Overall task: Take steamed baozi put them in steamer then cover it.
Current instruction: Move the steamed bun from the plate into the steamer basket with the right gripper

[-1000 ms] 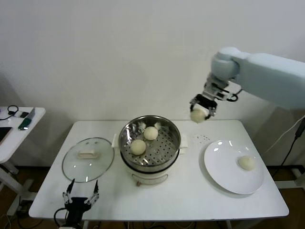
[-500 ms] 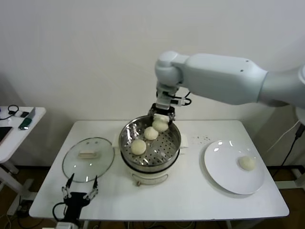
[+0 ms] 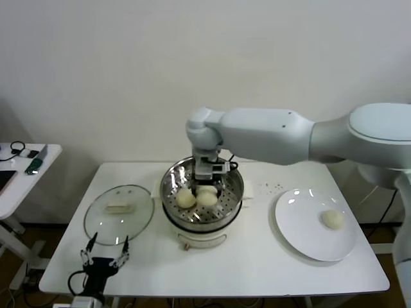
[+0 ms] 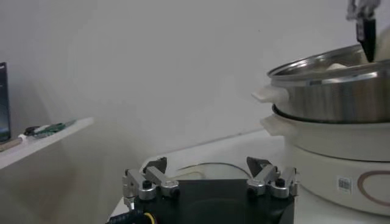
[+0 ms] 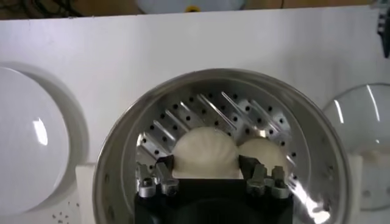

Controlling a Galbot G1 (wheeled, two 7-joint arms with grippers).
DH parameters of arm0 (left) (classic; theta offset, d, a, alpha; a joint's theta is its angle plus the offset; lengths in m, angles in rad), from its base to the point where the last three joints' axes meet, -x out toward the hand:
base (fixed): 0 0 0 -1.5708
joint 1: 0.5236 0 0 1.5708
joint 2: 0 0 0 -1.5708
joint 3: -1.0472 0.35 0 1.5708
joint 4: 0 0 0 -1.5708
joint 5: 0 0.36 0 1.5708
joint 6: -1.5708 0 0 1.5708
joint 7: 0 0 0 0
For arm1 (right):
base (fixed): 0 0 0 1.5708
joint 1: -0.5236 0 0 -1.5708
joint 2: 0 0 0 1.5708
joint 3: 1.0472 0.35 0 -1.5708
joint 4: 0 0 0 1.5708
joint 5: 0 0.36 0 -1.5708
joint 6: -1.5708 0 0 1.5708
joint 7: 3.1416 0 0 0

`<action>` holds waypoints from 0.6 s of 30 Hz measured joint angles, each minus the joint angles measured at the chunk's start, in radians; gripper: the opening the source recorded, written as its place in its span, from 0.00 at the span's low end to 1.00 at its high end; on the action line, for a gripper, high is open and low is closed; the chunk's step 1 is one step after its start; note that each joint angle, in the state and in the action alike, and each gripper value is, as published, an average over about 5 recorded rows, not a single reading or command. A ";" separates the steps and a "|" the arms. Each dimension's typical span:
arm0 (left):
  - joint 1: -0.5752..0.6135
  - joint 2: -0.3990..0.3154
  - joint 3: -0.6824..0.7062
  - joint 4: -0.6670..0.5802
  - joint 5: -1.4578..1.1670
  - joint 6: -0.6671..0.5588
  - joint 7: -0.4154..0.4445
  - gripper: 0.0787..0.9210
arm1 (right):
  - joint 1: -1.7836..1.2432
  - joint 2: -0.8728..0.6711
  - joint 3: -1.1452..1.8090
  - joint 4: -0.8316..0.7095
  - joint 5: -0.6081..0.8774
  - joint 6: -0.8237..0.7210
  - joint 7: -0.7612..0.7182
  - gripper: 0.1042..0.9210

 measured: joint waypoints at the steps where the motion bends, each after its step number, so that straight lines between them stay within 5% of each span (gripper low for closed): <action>1: -0.001 0.001 0.000 0.001 -0.002 0.000 0.000 0.88 | -0.006 0.004 -0.001 -0.002 -0.001 0.001 0.000 0.73; 18: -0.007 0.003 -0.015 0.006 -0.023 0.008 0.000 0.88 | -0.056 0.025 -0.008 -0.019 -0.009 -0.001 0.000 0.80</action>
